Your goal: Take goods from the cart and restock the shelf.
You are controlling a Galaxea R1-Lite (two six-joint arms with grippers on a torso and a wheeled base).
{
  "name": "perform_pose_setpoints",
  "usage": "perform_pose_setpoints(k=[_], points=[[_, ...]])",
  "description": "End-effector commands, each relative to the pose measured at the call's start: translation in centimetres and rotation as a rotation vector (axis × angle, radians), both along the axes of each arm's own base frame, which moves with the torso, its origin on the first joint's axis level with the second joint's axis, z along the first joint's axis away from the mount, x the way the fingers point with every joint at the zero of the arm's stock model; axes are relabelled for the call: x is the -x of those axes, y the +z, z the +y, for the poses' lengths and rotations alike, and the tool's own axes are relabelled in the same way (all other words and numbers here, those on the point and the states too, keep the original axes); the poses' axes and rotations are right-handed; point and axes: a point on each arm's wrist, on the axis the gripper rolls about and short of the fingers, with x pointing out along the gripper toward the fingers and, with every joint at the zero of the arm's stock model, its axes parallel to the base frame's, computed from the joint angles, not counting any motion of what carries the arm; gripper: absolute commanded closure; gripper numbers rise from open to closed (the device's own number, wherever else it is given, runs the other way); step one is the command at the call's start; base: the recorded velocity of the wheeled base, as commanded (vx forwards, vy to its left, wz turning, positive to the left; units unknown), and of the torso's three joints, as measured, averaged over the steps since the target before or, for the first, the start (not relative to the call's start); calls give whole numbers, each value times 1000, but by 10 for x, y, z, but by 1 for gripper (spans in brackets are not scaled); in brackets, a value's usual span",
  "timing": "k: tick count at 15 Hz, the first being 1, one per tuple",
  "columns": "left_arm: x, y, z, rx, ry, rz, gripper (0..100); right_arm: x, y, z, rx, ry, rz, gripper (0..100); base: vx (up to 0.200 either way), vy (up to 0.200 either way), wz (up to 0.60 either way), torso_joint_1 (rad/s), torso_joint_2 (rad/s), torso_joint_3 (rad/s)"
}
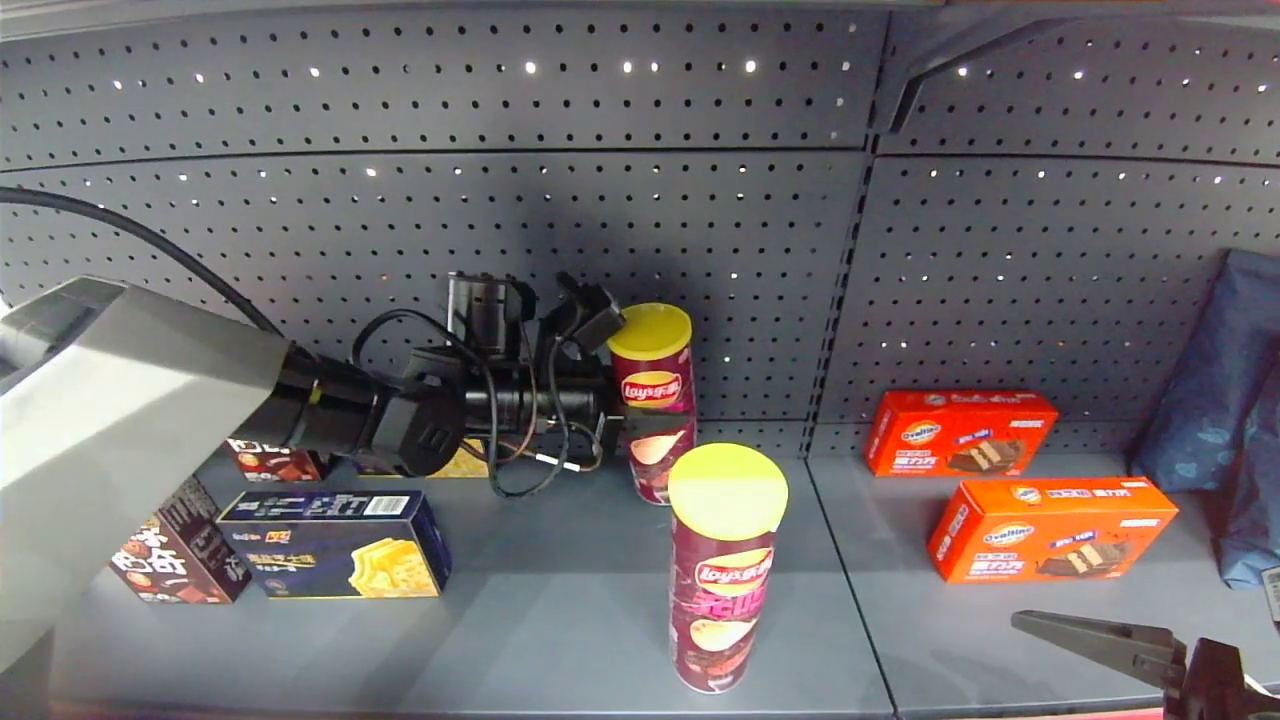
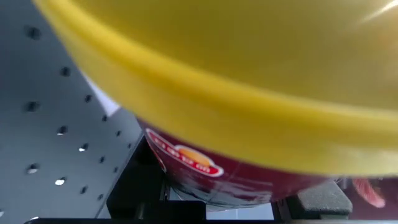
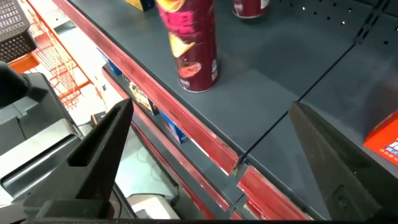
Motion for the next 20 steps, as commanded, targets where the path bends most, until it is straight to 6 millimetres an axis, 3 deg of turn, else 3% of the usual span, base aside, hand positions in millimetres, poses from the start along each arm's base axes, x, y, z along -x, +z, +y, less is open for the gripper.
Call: perform_pose_setpoints(k=[1,12,13,17,20], points=[[-7,-2,-11,-3,-16,11,100,0,-2,0,6,2,8,0,0,0,0,0,0,0],[-17,-13,-25,-6,-36,18,100,0,-4,0,11,8,18,0,0,0,0,0,0,0],[-18,-15,-25,-7,-36,21,0,0,-4,0,11,8,18,0,0,0,0,0,0,0],[-18,-17,-25,-15,-19,23,0,0,-4,0,15,8,22,0,0,0,0,0,0,0],[-7,-3,-5,-21,27,17,0,-2,-8,2,34,-1,40,0,0,0,0,0,0,0]])
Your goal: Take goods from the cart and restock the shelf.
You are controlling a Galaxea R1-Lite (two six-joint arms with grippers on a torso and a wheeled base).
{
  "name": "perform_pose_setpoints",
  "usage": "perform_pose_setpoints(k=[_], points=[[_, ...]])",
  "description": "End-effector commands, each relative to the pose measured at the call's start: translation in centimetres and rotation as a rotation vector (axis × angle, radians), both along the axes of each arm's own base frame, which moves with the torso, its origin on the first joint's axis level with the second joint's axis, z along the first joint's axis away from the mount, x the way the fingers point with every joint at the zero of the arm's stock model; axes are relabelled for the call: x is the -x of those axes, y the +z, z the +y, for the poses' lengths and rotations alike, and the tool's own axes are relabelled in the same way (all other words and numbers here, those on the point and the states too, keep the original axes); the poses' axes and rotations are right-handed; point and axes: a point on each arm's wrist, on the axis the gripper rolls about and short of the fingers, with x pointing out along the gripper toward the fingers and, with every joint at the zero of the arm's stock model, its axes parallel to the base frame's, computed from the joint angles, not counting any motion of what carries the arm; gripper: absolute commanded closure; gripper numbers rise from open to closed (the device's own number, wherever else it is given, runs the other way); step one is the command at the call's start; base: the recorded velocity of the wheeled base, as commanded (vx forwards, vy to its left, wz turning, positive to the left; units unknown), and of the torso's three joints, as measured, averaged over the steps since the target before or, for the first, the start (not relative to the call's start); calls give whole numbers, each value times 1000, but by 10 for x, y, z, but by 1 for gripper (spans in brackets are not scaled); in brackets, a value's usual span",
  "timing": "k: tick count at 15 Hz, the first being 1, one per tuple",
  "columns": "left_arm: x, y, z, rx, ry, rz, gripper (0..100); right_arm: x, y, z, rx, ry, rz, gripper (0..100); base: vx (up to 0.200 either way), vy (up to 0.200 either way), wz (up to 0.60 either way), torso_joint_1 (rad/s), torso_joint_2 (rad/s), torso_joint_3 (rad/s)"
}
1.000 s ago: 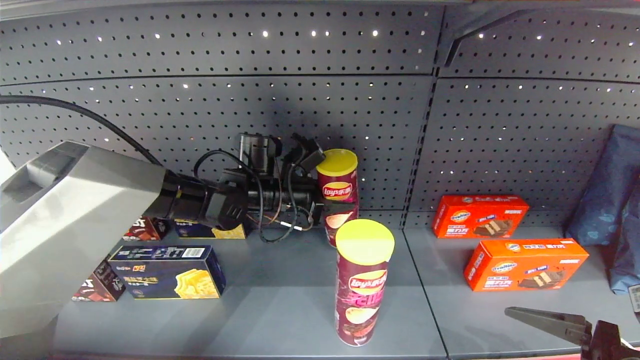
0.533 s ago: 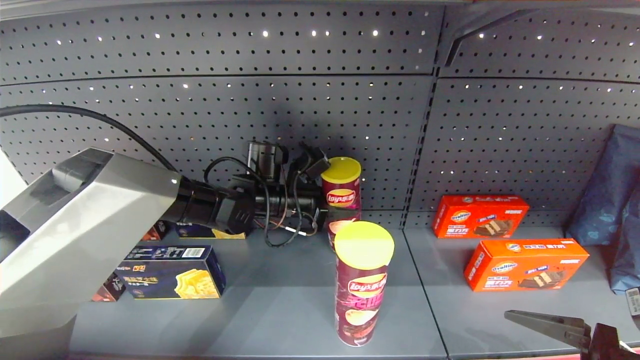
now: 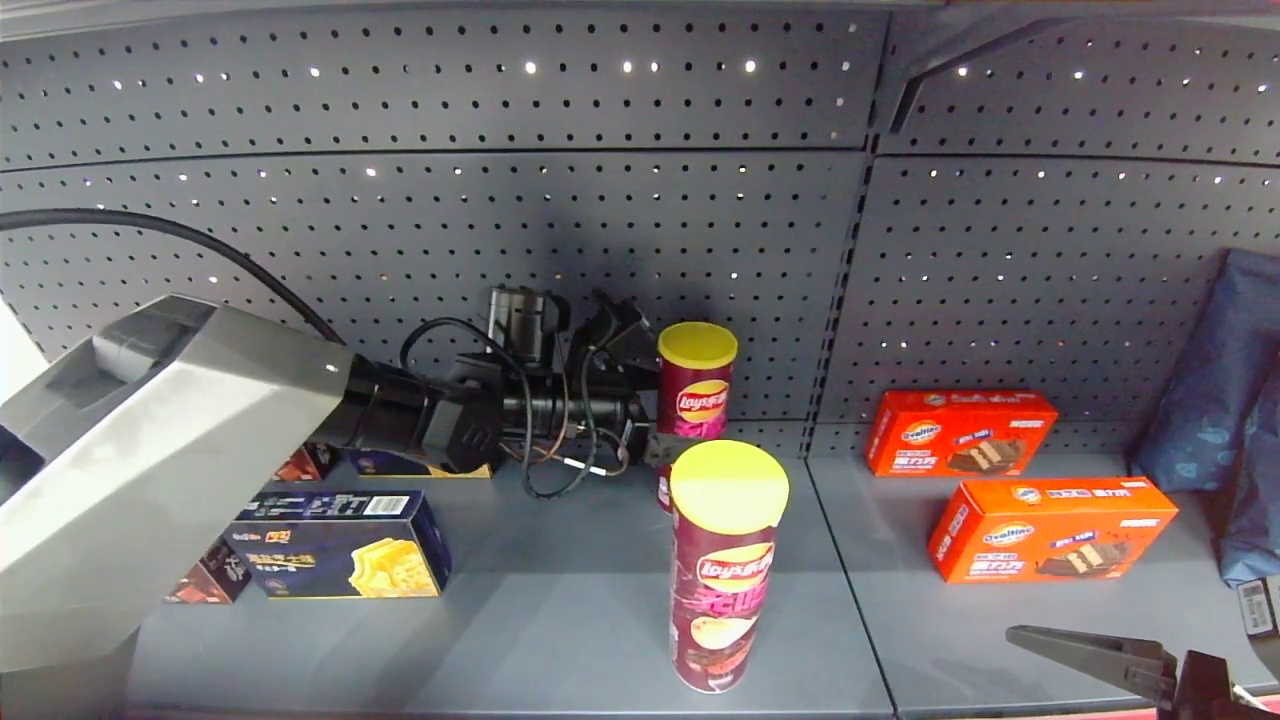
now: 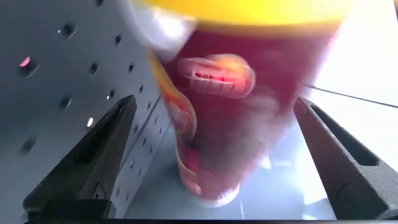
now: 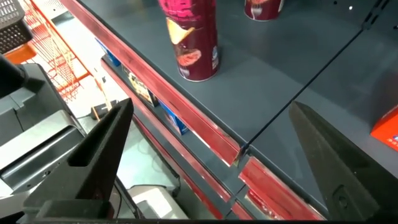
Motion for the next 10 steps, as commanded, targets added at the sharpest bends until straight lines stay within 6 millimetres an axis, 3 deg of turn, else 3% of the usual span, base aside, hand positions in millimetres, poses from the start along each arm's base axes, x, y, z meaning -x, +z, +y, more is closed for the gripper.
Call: perform_pose_setpoints(k=[1,3,5,10], points=[[16,17,22,0,33,-12,0,-5,-3,4,21,-2,23,0,0,0,0,0,0,0],[22,21,32,-3,51,-9,0,-8,-4,6,32,-4,32,0,0,0,0,0,0,0],[49,36,61,-1,100,-15,0,-20,-14,16,98,-37,90,0,0,0,0,0,0,0],[90,52,90,-44,253,-23,0,-52,-20,45,222,-178,112,0,0,0,0,0,0,0]])
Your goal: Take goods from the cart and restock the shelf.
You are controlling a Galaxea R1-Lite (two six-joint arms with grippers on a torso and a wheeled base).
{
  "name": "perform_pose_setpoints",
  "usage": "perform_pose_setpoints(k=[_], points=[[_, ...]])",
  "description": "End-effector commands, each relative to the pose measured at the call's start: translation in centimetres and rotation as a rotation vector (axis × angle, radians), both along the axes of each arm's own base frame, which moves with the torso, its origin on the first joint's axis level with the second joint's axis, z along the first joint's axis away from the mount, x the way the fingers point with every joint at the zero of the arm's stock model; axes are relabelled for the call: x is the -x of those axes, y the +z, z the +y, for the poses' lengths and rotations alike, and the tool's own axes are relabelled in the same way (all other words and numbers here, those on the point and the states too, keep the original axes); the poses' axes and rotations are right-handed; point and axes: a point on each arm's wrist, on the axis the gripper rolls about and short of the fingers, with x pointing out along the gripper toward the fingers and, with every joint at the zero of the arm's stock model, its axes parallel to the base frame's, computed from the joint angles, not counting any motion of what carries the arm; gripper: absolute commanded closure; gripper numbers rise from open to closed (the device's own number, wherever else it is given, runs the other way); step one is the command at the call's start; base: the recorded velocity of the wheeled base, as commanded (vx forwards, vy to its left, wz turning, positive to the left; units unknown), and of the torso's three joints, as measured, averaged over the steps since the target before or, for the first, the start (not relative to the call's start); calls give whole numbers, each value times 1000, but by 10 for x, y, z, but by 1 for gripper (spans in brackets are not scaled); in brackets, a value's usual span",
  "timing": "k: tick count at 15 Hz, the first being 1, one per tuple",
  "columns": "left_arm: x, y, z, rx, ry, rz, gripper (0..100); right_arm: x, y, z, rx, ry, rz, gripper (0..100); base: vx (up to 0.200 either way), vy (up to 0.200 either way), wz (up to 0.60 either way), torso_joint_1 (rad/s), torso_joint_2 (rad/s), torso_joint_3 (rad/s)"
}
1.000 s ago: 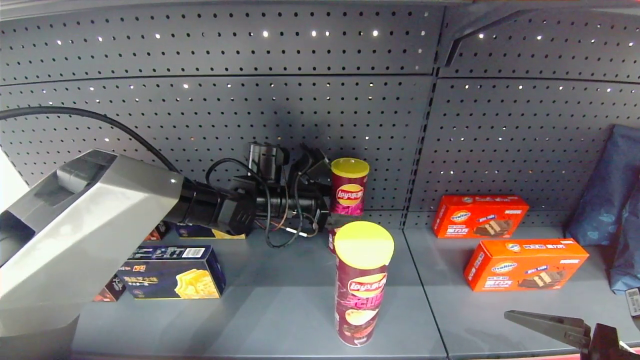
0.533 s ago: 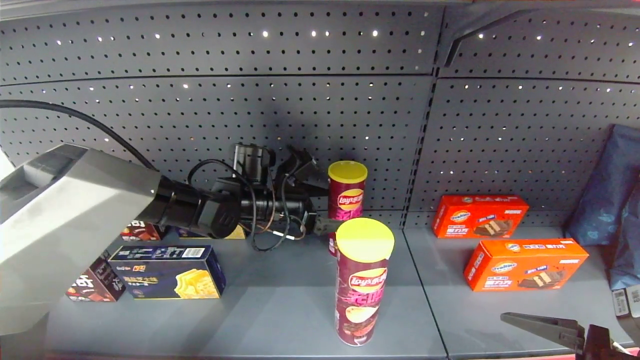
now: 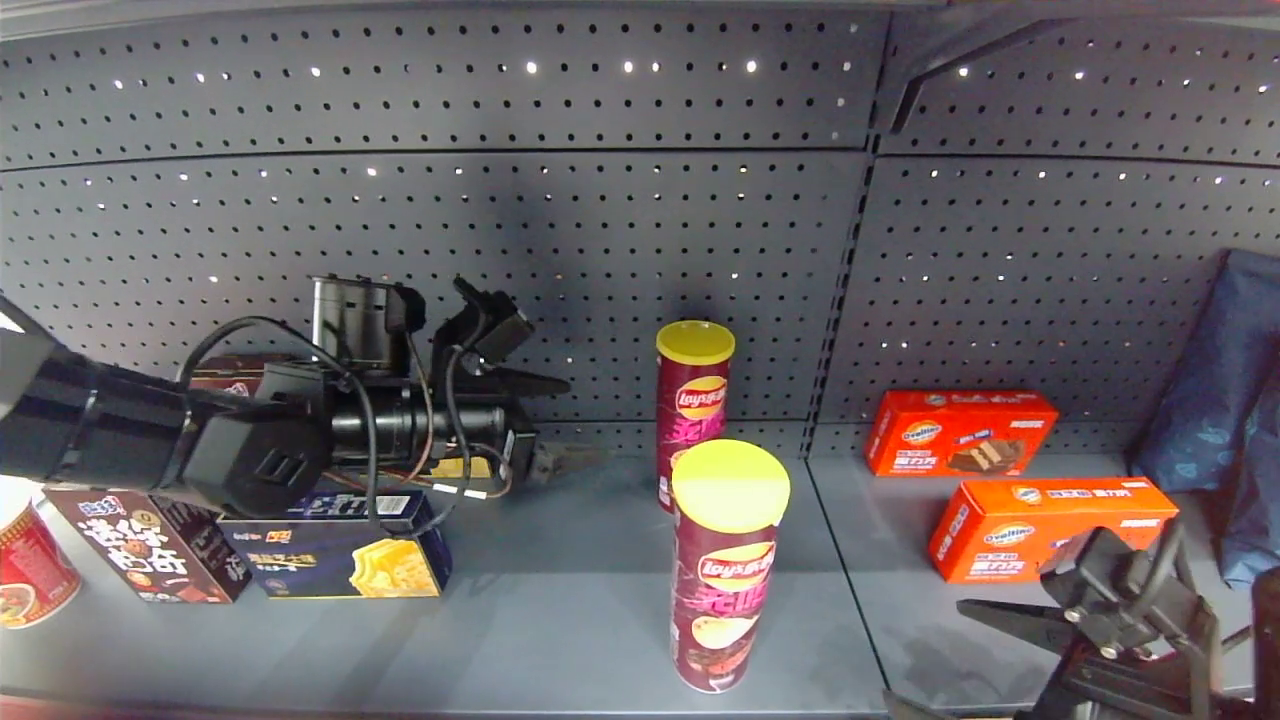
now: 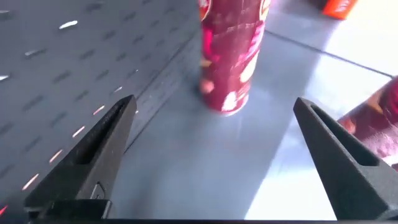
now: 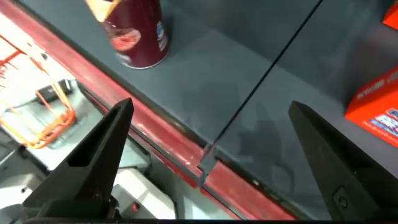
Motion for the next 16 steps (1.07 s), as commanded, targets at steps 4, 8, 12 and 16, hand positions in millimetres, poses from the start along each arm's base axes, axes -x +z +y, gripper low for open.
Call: perform_pose_setpoints(k=[4,8,12,16], points=[[44,44,15,-16,139,-106,0,-34,-9,30,131,-80,77,0,0,0,0,0,0,0],[62,57,15,-32,195,-141,0,-54,-10,47,154,-114,79,0,0,0,0,0,0,0],[69,49,21,-46,212,-114,0,-68,-13,66,155,-95,79,0,0,0,0,0,0,0],[68,49,20,-45,212,-117,0,-73,-14,78,156,-79,73,0,0,0,0,0,0,0]])
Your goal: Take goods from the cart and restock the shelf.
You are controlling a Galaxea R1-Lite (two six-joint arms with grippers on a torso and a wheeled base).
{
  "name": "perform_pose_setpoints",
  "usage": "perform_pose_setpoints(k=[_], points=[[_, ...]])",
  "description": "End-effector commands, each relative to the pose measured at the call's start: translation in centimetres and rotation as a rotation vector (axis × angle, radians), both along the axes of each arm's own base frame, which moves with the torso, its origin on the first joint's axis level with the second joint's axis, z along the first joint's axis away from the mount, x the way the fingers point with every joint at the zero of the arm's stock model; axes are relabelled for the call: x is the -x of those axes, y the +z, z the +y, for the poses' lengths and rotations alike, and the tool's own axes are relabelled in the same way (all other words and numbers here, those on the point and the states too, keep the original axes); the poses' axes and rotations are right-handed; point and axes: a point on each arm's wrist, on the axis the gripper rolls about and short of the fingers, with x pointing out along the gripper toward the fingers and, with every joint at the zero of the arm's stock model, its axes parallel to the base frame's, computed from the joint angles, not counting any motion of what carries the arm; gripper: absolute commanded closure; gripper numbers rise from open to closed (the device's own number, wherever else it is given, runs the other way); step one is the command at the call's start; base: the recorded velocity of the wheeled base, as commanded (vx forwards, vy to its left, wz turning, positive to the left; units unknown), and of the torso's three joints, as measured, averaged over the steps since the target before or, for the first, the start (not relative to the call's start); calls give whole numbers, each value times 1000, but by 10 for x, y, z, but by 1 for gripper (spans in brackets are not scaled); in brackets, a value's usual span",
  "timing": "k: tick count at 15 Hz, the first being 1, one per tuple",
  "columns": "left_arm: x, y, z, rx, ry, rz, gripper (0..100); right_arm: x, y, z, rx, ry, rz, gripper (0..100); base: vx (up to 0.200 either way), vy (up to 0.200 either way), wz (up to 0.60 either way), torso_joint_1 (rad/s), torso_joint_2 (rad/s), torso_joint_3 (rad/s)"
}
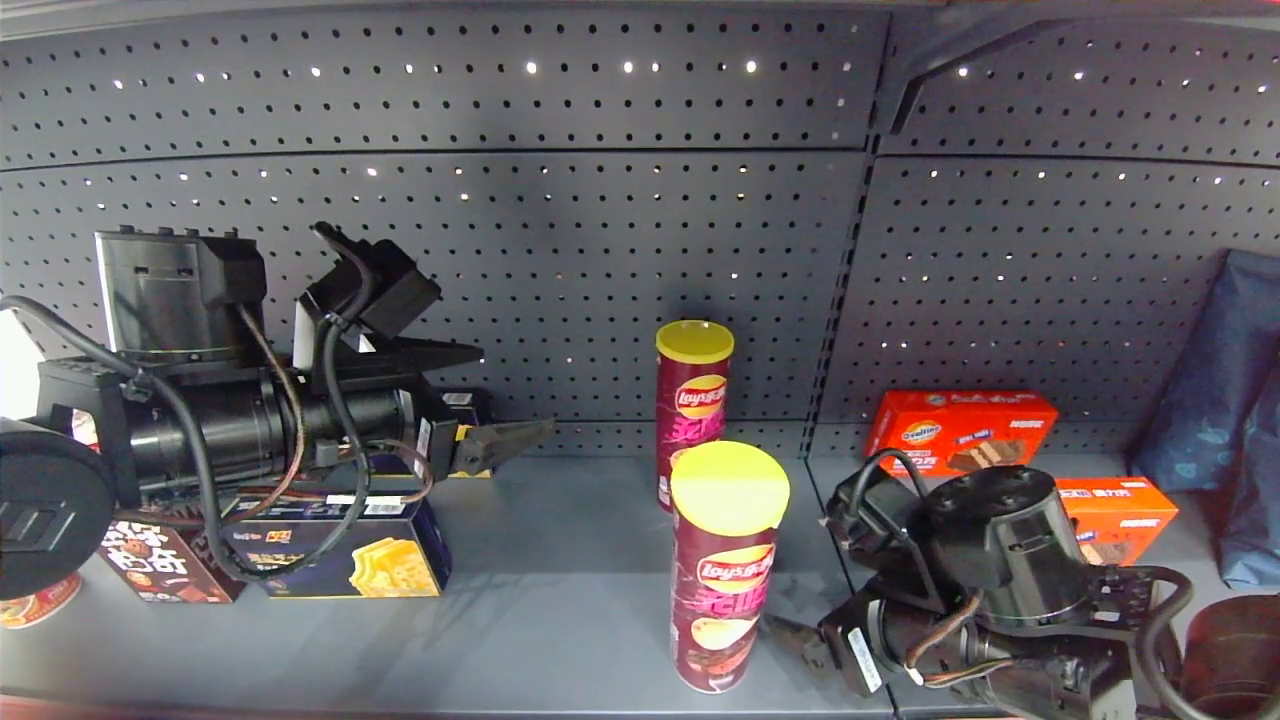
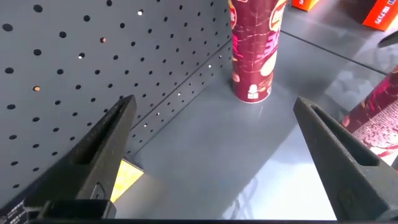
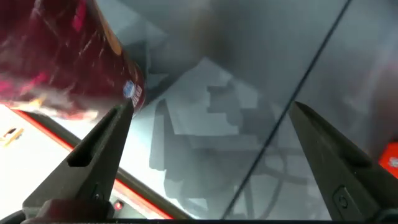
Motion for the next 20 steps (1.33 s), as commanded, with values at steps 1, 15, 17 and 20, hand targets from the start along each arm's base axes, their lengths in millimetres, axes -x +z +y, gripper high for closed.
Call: perform_pose_setpoints(k=[1,15,17,20], points=[[1,1,0,1,-1,-3,0,-3,-4,7,8,9,8,0,0,0,0,0,0,0],[46,15,1,13,-44,-66,0,24,56,-18,-145,-19,-168,0,0,0,0,0,0,0],[64,18,8,18,-32,-87,0,41,67,-36,-194,-24,-203,0,0,0,0,0,0,0],[115,17,34,35,37,-146,0,69,70,-87,-234,-145,-277,0,0,0,0,0,0,0]])
